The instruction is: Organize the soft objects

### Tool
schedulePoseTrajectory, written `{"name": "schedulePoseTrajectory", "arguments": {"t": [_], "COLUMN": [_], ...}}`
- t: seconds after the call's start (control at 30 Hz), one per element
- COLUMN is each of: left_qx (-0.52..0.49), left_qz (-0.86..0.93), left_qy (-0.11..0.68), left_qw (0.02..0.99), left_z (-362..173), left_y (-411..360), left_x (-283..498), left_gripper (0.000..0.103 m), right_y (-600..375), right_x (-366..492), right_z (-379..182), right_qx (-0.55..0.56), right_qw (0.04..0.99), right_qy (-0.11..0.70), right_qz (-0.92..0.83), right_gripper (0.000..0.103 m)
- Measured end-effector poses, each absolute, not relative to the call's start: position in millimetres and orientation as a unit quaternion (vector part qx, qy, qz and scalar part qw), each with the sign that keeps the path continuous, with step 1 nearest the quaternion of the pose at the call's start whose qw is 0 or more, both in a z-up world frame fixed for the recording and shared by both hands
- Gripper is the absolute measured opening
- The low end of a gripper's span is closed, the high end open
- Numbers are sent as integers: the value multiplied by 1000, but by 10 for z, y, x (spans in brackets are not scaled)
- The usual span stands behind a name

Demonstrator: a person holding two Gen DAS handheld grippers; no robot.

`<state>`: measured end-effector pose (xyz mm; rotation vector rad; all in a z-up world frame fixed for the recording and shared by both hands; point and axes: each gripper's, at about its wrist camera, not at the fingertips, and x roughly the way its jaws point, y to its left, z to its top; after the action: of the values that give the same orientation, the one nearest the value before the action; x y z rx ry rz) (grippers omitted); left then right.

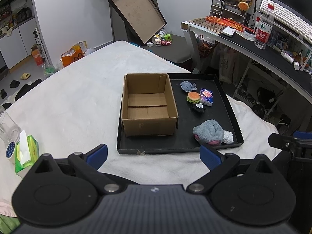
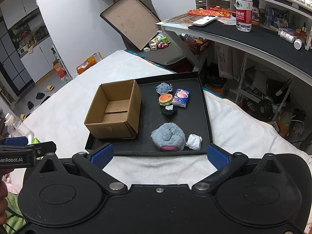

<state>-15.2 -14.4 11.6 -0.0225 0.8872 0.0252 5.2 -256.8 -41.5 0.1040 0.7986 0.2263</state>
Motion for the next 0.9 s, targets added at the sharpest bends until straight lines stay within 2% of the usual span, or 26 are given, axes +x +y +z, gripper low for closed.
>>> {"name": "schedulePoseTrajectory", "arguments": {"t": [0.9], "left_qx": [-21], "left_qz": [20], "left_qy": [441], "left_qw": [897], "left_z": [-91], "left_y": [28], "left_x": [98], "left_gripper": [100], "right_y": [-2535], "right_x": [296], "right_z": [-592], "right_qx": [64], "right_qw": [909], "right_qy": [398], "right_qz": [104], "right_gripper": [103]}}
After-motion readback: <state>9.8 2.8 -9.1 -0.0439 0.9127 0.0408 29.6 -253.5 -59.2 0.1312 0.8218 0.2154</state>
